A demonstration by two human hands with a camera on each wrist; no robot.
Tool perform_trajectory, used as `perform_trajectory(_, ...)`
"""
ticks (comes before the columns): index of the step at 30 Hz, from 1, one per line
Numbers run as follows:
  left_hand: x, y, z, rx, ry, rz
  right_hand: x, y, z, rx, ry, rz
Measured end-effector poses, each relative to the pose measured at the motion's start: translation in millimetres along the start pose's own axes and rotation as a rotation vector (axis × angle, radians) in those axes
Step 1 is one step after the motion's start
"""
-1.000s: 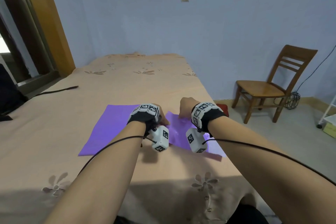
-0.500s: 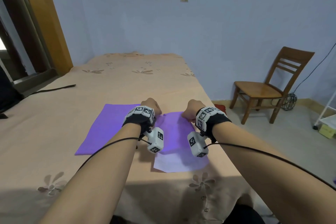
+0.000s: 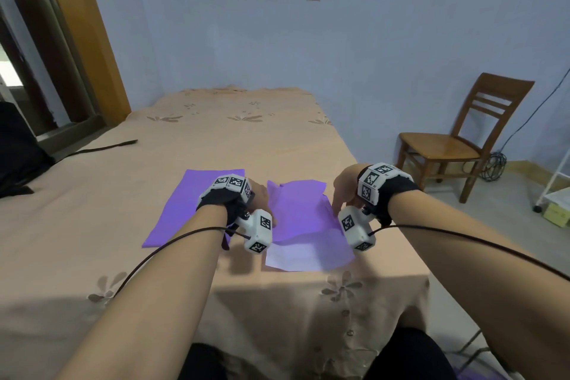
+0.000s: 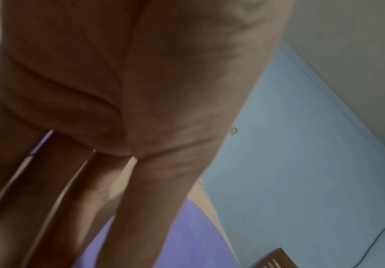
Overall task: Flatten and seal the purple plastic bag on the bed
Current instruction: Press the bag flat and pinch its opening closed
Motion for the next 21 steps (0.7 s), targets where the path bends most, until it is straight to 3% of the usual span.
perform_trajectory(7,-2.0,-1.8,13.5,-0.058,0.042,0.009,-5.4,5.9,23.2,0.319,-0.018,-0.126)
perform_trajectory(11,1.7,-19.9,26.4,-0.226,0.010,-0.028,-17.0,12.5,22.6,0.025,0.081,-0.055)
perform_trajectory(15,-1.1,-27.7,34.9,-0.372,0.004,-0.038,17.3,26.1,32.4,0.049,0.002,-0.057)
perform_trajectory(18,-0.6,-22.4,46.6,-0.547,-0.062,0.035,-4.8,20.1,34.6,0.216,-0.024,-0.135)
perform_trajectory(21,2.8,-20.6,55.9,-0.694,-0.125,0.122,-18.1,21.8,51.4,0.325,-0.155,-0.160)
Point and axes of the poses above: each hand's wrist, its own x-axis towards the middle knuckle, its own z-axis out of the palm, y = z × x, the point moved 9 cm from there along x, towards the middle knuckle, and after that the axes turned 4 degrees about x, right-handed, at the moved point
